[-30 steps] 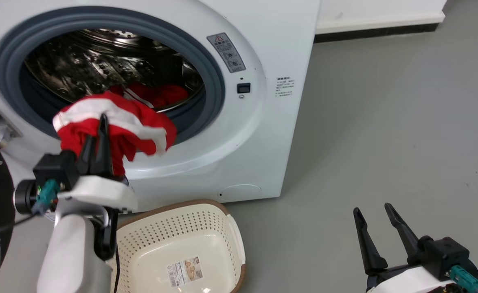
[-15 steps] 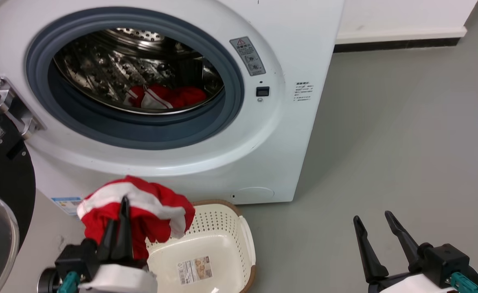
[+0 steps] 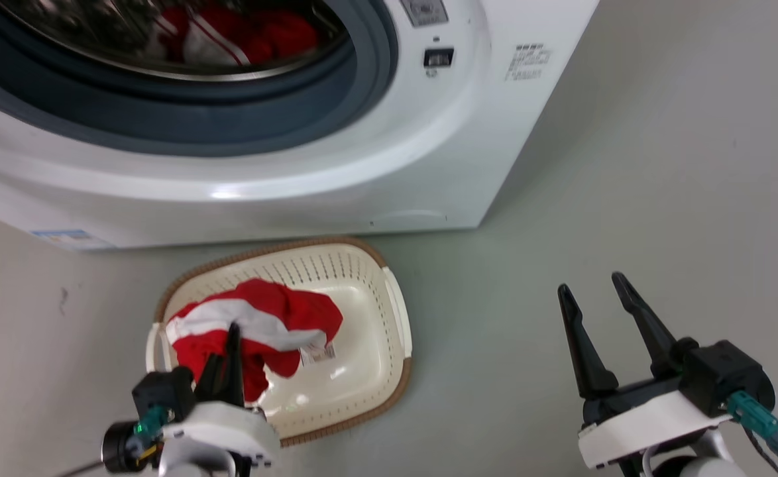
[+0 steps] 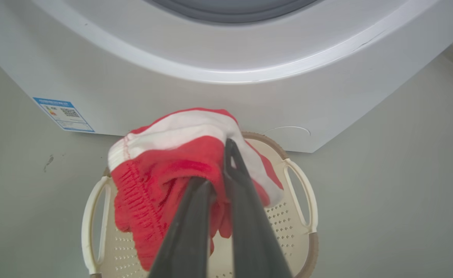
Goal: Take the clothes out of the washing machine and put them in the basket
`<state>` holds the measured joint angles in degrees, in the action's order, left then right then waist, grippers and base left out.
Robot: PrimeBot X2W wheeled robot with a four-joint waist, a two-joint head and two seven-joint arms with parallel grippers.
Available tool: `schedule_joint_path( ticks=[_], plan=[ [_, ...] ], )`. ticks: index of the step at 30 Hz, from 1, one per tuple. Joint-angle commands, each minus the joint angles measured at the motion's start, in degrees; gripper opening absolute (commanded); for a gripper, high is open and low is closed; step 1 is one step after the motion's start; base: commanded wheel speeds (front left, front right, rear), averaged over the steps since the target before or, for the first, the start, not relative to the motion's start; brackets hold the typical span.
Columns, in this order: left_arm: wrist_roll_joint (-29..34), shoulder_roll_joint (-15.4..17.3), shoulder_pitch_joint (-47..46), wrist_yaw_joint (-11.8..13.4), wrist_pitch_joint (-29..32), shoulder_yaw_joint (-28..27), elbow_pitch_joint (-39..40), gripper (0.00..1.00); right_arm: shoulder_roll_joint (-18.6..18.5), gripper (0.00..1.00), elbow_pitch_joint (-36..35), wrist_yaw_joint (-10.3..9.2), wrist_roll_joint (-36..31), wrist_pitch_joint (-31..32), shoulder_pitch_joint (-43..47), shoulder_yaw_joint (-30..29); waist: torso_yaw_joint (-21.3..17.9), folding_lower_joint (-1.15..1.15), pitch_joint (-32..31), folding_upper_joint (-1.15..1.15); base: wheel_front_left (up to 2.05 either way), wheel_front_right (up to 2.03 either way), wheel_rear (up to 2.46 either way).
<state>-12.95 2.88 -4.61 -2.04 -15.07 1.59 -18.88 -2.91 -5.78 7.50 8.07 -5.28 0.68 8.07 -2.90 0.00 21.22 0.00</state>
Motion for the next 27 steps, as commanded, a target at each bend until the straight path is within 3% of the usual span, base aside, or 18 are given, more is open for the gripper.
schedule_joint_path(
  ticks=[1, 17, 27],
  plan=[
    [0.15, 0.02, -2.90, -0.37, -0.15, -0.66, -2.02, 0.00, 0.06, 1.00, 0.12, -0.02, -0.23, -0.43, -1.86, 0.33, -1.31, 0.00, 6.02, 0.00, 0.00, 0.00, 0.00],
    [-2.46, 2.08, -22.27, -3.03, -0.15, -8.91, -30.19, 0.00, 0.07, 1.00, 0.36, -0.02, -0.45, -2.77, -9.42, 3.18, -5.43, 0.00, 23.55, 0.00, 0.00, 0.00, 0.00],
    [-3.92, 4.89, -30.29, -3.83, -0.15, -10.02, -44.59, 0.00, 0.07, 1.00, 1.24, -0.02, 0.37, -4.38, -11.40, 4.53, -6.86, 0.00, 27.69, 0.00, 0.00, 0.00, 0.00]
  ],
)
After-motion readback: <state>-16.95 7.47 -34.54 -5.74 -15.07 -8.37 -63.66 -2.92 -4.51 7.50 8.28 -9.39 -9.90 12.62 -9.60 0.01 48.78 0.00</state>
